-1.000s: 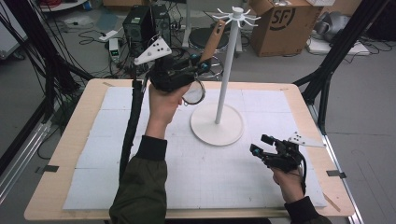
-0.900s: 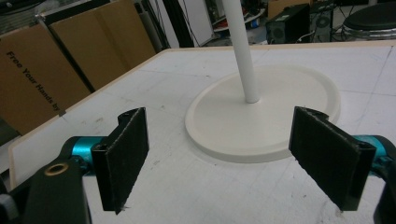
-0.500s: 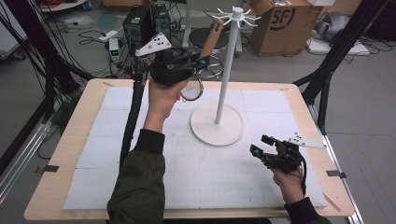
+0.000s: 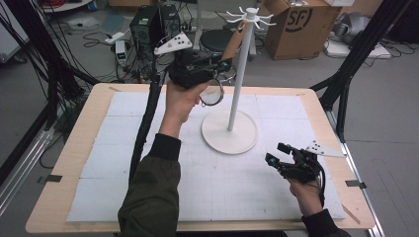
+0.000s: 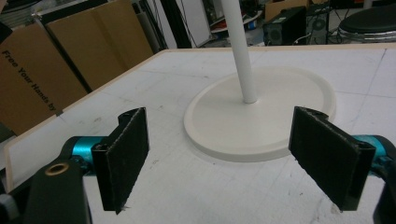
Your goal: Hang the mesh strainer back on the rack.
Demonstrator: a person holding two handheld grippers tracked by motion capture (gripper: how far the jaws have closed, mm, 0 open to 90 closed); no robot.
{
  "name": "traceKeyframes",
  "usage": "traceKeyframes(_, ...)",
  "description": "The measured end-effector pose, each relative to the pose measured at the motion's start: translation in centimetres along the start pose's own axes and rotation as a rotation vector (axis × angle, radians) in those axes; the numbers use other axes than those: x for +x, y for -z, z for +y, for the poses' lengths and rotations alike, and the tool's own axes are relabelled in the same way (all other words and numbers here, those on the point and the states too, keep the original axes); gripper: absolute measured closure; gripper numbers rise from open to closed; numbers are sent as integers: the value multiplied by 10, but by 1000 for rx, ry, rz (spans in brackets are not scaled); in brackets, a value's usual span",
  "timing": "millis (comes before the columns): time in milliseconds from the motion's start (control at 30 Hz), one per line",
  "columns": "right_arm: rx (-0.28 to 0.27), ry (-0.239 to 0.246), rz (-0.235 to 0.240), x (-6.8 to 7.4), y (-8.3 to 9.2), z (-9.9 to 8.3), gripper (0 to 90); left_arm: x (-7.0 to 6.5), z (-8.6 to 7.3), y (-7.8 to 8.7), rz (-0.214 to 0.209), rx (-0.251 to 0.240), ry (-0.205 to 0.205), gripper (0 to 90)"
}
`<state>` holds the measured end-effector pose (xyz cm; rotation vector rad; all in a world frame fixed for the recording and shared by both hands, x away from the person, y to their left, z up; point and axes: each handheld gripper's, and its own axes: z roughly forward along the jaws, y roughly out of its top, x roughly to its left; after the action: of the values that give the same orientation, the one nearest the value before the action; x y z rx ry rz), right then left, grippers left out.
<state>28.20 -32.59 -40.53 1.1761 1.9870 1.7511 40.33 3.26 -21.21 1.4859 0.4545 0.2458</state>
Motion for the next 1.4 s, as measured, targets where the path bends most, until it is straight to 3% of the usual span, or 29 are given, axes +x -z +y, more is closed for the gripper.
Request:
traceKeyframes(600,-1,0,-5,-1,0,0,201,-2,-10,-8,24,2,-10,705)
traceKeyframes(800,-2,-3,-2,-1,0,0,201,3,-14,-12,39,-16,25,693)
traceKeyframes(1000,-5,0,-1,-1,2,0,201,9,-14,-10,49,-43,80,517)
traceKeyframes(1167,-5,1,-2,-1,3,0,200,11,-21,0,54,-53,80,381)
traceKeyframes(1400,-10,36,0,1,3,0,159,11,-39,28,54,-42,49,331)
